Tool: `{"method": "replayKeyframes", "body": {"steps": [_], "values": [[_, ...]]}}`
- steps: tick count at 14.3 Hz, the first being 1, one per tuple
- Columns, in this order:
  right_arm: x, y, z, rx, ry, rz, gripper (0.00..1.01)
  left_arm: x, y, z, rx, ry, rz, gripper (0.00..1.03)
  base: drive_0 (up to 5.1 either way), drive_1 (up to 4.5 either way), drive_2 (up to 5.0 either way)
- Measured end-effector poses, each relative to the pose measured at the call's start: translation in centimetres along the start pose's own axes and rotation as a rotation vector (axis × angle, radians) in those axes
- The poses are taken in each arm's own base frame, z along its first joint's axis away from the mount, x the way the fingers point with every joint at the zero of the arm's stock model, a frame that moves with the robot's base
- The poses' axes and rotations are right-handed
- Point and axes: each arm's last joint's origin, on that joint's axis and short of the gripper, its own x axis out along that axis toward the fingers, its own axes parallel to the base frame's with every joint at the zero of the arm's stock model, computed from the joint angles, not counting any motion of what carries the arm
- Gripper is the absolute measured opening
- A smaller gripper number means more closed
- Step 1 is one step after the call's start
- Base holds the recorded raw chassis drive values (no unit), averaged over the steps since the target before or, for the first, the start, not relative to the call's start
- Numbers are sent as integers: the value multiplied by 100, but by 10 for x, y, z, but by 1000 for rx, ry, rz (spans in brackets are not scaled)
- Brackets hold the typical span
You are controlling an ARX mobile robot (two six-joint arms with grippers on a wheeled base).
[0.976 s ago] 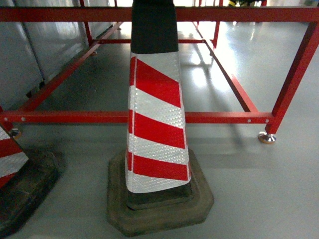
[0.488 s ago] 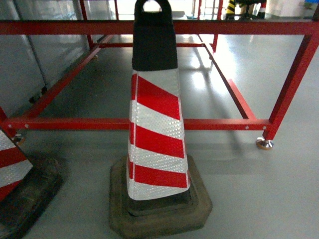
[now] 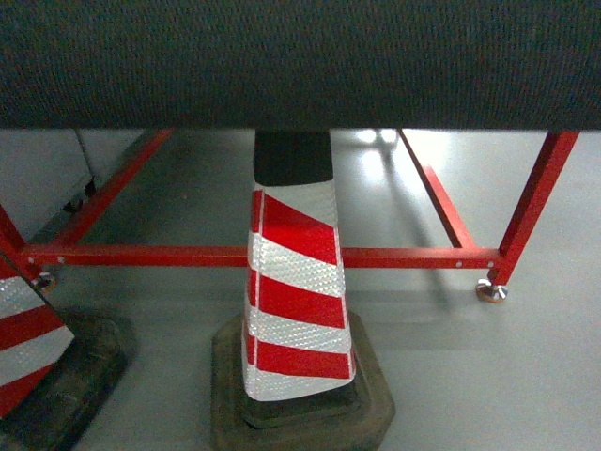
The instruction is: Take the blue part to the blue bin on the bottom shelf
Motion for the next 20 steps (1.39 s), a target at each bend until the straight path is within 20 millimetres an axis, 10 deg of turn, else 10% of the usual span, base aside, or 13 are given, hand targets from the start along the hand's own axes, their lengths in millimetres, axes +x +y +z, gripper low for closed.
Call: {"method": "replayKeyframes", "body": {"steps": [20], "values": [[0,0,0,2,0,0,98,0,0,0,0,-1,-2,98,0,0,0]]}}
